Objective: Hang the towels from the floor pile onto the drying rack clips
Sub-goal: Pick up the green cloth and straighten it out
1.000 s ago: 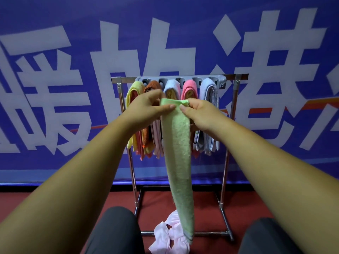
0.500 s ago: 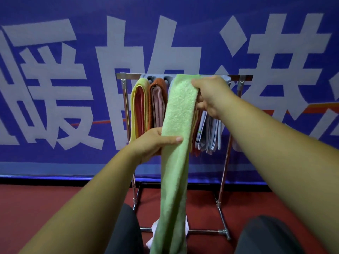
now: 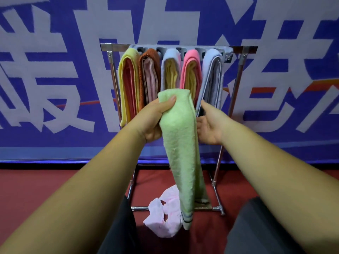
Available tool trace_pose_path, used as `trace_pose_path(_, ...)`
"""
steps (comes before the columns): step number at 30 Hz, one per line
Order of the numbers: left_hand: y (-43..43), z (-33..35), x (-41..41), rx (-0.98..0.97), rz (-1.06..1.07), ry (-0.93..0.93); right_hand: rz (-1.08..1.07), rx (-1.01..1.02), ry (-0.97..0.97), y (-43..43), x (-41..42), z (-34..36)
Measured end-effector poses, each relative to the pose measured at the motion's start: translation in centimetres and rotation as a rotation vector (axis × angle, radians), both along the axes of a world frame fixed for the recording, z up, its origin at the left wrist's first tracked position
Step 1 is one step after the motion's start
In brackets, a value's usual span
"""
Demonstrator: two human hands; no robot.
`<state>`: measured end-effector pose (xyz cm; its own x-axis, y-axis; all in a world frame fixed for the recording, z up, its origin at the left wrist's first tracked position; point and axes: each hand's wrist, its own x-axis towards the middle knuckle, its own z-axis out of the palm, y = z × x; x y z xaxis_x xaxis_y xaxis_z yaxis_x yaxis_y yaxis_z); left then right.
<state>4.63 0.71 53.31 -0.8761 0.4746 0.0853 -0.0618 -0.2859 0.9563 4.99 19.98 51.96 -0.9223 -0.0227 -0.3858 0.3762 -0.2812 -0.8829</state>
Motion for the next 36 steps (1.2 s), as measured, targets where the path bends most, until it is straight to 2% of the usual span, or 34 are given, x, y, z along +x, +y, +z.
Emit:
trace_pose_path(5, 0.9, -2.0, -3.6, -0.104, 0.128, -0.085, 0.093, -0.149, -0.004, -1.2, 1.0, -4.4)
trace_pose_path(10, 1.1, -5.4, -7.5, -0.166, 0.265, -0.174, 0.092, 0.016, 0.101, -1.0, 0.2, -8.9)
trace_pose_path(14, 1.2, -8.1, -9.8, -0.227, 0.341, -0.270, 0.080, -0.047, 0.221, -1.3, -0.7, -12.2)
trace_pose_path(18, 1.2, -10.7, -11.1, -0.330, 0.344, -0.345, 0.080, -0.029, 0.229, -1.4, -1.9, -15.6)
trace_pose_path(24, 1.2, -17.1, -12.4, -0.328, 0.197, -0.548, -0.027, -0.167, 0.070, -1.8, -4.3, -20.6)
trace_pose_path(27, 0.8, -21.9, -13.1, -0.536, 0.245, -0.601, -0.152, -0.184, -0.066, -2.0, -6.6, -22.6)
trace_pose_path(30, 1.2, -23.1, -13.1, -0.956, 0.106, -0.500, -0.245, -0.252, -0.194, -2.0, -8.2, -23.9)
trace_pose_path(31, 1.6, -23.0, -13.1, -1.033, 0.051, -0.450, -0.275, -0.287, -0.216, -2.0, -8.7, -24.1)
trace_pose_path(36, 3.7, -23.6, -12.4, -1.084, -0.158, -0.382, -0.458, -0.474, -0.265, -1.2, -10.6, -24.2)
